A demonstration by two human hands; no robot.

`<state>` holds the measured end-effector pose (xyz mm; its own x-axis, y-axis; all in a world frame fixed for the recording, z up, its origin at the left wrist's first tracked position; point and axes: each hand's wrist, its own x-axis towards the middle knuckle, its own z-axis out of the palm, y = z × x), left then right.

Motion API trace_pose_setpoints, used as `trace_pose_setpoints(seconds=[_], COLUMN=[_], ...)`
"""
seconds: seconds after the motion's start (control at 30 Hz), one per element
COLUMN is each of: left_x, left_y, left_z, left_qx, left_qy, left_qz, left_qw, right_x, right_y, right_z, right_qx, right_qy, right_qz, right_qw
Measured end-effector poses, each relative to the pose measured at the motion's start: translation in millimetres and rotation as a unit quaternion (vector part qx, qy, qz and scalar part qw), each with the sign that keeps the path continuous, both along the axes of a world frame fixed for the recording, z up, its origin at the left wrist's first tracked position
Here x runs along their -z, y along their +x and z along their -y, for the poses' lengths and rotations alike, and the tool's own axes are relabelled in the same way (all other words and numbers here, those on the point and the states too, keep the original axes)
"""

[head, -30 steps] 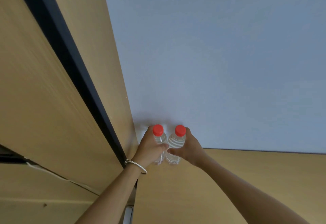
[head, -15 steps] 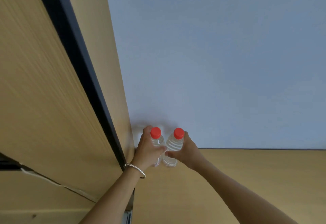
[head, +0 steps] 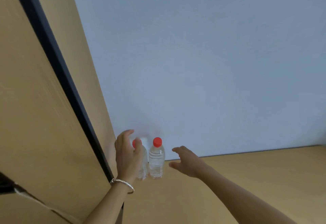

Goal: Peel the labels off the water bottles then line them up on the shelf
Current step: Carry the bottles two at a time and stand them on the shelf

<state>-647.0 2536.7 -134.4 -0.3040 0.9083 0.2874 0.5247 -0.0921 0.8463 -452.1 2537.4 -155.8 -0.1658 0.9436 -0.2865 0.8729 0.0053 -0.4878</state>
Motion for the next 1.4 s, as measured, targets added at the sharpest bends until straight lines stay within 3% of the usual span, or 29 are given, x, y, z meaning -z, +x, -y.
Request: trace_pose_setpoints(seconds=[0.13, 0.3, 0.5, 0.7, 0.83, 1.07, 1.2, 1.4], left_x=[-11.9, -42.3, -83.0, -86.1, -68.6, -51.1, -34.7, -26.0], left_y=[46.8, 140.0, 294.8, 437.9, 509.8, 628.8, 695.3, 808.7], left_z=[28.3, 75.3, 171.9, 280.7, 351.6, 461.9, 522.1, 591.3], left_qx=[0.093, 0.227, 0.381, 0.537, 0.637, 0.762, 0.819, 0.858], left_qy=[0.074, 0.09, 0.105, 0.104, 0.103, 0.083, 0.077, -0.006], left_qz=[-0.084, -0.135, -0.142, -0.166, -0.197, -0.202, -0.194, -0.152], left_qw=[0.989, 0.96, 0.908, 0.82, 0.738, 0.61, 0.535, 0.49], right_x=[-23.8, -63.1, -101.5, -120.7, -114.9, -101.7, -88.5, -92.8], right_y=[46.7, 135.7, 257.3, 362.8, 408.6, 465.2, 491.7, 546.8], right_z=[38.4, 124.5, 274.2, 436.9, 541.3, 686.8, 744.6, 827.0], right_qx=[0.032, 0.12, 0.243, 0.401, 0.51, 0.642, 0.687, 0.744], right_qy=[0.043, 0.113, 0.18, 0.186, 0.175, 0.14, 0.075, -0.014], right_qz=[0.001, -0.029, -0.013, 0.029, 0.038, 0.058, 0.074, 0.105], right_qw=[0.999, 0.986, 0.953, 0.897, 0.841, 0.752, 0.719, 0.66])
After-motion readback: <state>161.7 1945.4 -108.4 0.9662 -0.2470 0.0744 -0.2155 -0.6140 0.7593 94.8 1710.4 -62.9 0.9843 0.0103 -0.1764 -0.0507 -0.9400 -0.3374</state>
